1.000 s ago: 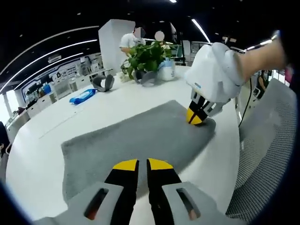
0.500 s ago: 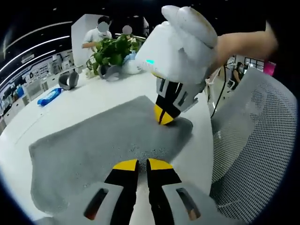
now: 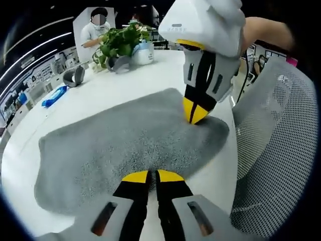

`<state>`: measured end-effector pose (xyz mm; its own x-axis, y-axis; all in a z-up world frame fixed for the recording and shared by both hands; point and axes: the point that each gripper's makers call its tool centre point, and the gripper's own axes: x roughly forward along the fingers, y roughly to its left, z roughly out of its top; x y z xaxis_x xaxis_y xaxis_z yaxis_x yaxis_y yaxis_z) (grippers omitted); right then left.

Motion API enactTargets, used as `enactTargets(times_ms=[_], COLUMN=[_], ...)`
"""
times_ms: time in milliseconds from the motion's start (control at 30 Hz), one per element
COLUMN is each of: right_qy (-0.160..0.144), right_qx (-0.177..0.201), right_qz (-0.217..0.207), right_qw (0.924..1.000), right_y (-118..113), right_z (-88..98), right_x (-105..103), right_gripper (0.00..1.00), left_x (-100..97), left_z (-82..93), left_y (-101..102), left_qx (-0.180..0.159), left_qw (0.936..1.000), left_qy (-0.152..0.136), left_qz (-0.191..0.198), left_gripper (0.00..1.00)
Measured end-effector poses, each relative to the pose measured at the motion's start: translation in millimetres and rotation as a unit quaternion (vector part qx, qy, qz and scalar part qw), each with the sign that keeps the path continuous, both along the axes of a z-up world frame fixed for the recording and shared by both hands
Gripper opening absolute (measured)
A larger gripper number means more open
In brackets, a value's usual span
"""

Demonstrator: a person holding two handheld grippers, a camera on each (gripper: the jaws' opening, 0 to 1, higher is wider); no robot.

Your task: Fold the towel on the table until its edges align and the towel forms a compact rectangular stack.

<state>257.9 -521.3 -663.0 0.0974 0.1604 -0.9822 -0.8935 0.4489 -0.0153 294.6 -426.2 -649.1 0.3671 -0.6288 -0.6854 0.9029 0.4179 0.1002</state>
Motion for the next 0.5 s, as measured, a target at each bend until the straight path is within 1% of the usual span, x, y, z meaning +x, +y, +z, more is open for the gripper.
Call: enactTargets(times_ms=[167, 267, 333, 367, 433, 500], right_qy=[0.017, 0.019, 0.016, 0.009, -0.001, -0.016], right_qx=[0.044, 0.088, 0.110, 0.126, 0.144, 0.160], right_qz=[-0.011, -0.026, -0.032, -0.032, -0.034, -0.050], right_qw=[0.9988, 0.9956, 0.9933, 0.9915, 0.9890, 0.9857], right_y=[12, 22, 26, 30, 35, 41], right_z=[1.1, 1.7, 2.0, 2.2, 2.7, 3.2], right_x=[-9, -13, -14, -14, -15, -15], right_gripper=[0.00, 0.00, 0.00, 0.00, 0.00, 0.00], left_x=[7.0, 11.6, 14.6, 17.8, 22.5, 26.8], left_z=[-0.2, -0.6, -0.6, -1.1, -0.5, -0.1], left_y=[7, 12, 15, 18, 23, 27], left_qx=[0.009, 0.013, 0.015, 0.014, 0.011, 0.006], left_qw=[0.9998, 0.9994, 0.9991, 0.9987, 0.9977, 0.9965], left_qy=[-0.013, -0.019, -0.023, -0.023, -0.023, -0.021], left_qz=[0.013, 0.024, 0.033, 0.044, 0.063, 0.081], left_gripper=[0.04, 0.04, 0.04, 0.04, 0.04, 0.04])
